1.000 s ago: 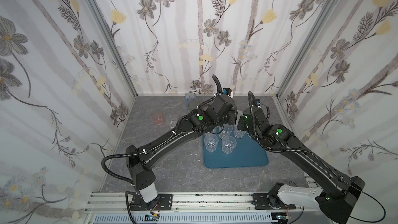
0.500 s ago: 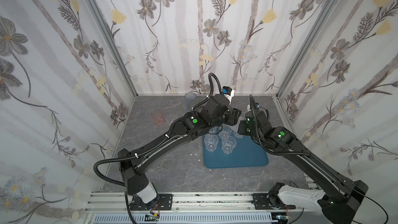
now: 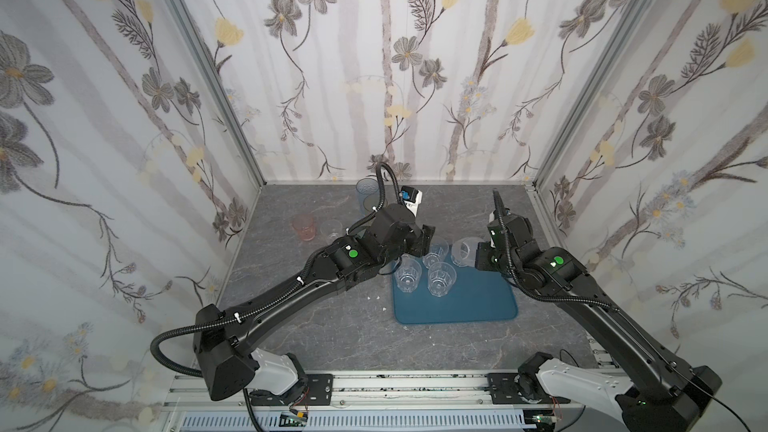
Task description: Place the glasses into the tray
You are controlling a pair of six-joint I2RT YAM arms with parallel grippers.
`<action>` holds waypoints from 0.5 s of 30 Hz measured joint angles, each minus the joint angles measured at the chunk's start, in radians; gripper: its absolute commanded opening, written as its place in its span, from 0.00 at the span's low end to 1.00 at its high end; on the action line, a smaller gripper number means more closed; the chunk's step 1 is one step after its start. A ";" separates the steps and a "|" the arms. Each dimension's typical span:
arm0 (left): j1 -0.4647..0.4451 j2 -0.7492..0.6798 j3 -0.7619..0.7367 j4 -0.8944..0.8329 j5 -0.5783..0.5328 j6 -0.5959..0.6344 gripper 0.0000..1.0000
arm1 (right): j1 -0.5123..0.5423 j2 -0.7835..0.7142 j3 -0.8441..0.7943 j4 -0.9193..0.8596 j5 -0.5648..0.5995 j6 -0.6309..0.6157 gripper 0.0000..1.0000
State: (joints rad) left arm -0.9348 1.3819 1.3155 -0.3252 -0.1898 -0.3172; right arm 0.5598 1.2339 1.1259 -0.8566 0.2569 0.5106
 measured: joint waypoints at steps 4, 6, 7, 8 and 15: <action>0.003 -0.070 -0.141 0.069 -0.032 -0.010 0.66 | -0.017 -0.037 -0.040 -0.082 -0.027 -0.020 0.00; 0.005 -0.096 -0.206 0.110 -0.039 -0.023 0.66 | -0.023 -0.042 -0.078 -0.106 -0.043 -0.026 0.00; 0.005 -0.104 -0.229 0.132 -0.042 -0.025 0.66 | -0.025 -0.039 -0.098 -0.115 -0.049 -0.027 0.00; 0.005 -0.107 -0.248 0.152 -0.042 -0.029 0.66 | -0.027 -0.031 -0.118 -0.126 -0.049 -0.033 0.00; -0.002 -0.089 -0.302 0.247 -0.024 -0.034 0.67 | -0.047 0.094 -0.179 -0.077 -0.064 -0.049 0.00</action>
State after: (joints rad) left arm -0.9367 1.2934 1.0138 -0.0780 -0.2142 -0.3508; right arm 0.5125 1.3281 0.9470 -0.9337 0.1932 0.4614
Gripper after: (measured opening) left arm 0.669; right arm 0.060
